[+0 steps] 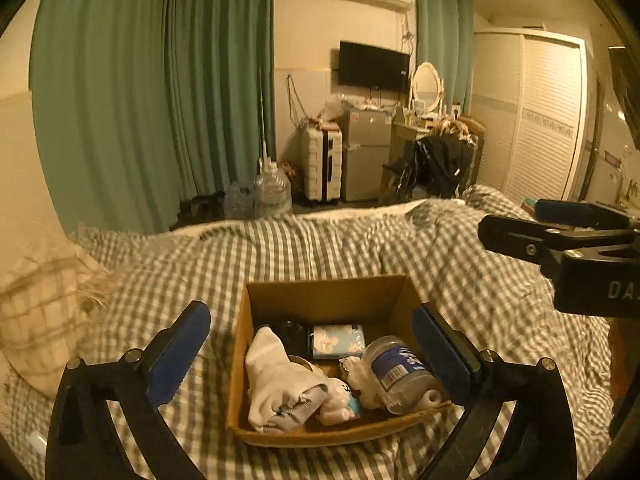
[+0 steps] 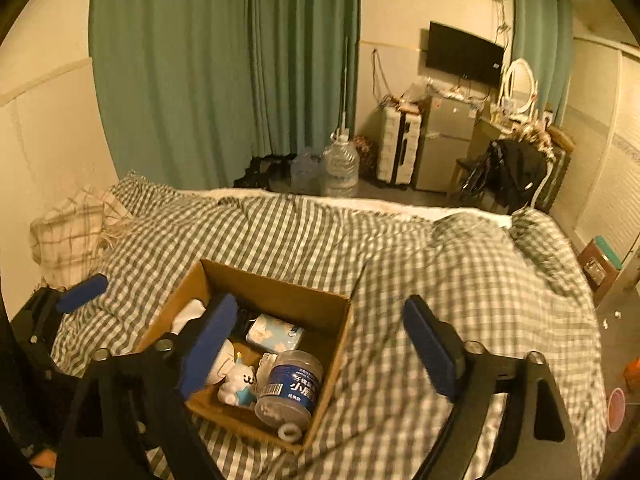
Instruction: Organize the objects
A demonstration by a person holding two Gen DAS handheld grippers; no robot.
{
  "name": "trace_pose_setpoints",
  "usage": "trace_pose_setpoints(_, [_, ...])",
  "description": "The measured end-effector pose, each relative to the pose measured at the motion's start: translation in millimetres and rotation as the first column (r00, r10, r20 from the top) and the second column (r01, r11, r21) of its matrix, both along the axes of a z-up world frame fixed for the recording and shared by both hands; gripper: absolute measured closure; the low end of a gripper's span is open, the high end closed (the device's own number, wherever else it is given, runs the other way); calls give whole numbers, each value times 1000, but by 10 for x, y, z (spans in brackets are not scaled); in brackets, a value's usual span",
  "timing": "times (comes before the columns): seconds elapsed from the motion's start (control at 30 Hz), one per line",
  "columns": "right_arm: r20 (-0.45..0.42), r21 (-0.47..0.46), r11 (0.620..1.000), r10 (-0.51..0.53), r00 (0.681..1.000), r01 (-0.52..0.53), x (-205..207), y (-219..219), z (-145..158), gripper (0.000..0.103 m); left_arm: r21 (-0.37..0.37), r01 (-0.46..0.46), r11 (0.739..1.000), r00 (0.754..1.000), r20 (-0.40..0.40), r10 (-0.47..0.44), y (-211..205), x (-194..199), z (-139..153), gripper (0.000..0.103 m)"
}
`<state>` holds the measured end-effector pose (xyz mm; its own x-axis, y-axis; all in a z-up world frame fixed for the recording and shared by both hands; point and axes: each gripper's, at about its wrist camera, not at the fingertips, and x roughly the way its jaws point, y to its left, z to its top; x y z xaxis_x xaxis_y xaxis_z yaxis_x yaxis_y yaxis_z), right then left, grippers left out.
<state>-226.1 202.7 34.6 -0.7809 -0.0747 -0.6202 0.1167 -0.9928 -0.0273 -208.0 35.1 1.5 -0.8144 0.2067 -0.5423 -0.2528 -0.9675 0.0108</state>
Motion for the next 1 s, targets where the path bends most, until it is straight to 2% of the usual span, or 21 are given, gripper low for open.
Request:
trace_pose_setpoints(0.17, [-72, 43, 999, -23, 997, 26, 451, 42, 446, 1, -6, -12, 1000, 998, -67, 11, -74, 366, 358, 0])
trace_pose_setpoints(0.27, [-116, 52, 998, -26, 993, 32, 725, 54, 680, 0, 15, -23, 1000, 994, -104, 24, -160, 578, 536, 0])
trace_pose_setpoints(0.4, [-182, 88, 994, -55, 982, 72, 1032, 58, 904, 0, 15, -42, 999, 986, -160, 44, -245, 825, 748, 0])
trace_pose_setpoints(0.53, [-228, 80, 993, -65, 972, 85, 1327, 64, 985, 0, 36, -48, 998, 980, -190, 54, -336, 1062, 819, 0])
trace_pose_setpoints(0.63, [-254, 68, 994, -63, 965, 82, 1577, 94, 937, 0, 75, -49, 996, 980, -191, 63, -413, 1209, 760, 0])
trace_pose_setpoints(0.83, [-283, -11, 993, -117, 952, 119, 1947, 200, 517, 0, 108, -79, 991, 974, -202, 99, -508, 1409, 440, 0])
trace_pose_setpoints(0.9, [-300, -4, 986, -163, 940, 169, 2011, 188, 335, 0, 112, -96, 989, 971, -206, 118, -538, 1447, 307, 0])
trace_pose_setpoints(1.0, [-371, 25, 977, -187, 909, 212, 2096, 104, 82, 0, 112, -130, 985, 969, -196, 150, -589, 1453, 78, 0])
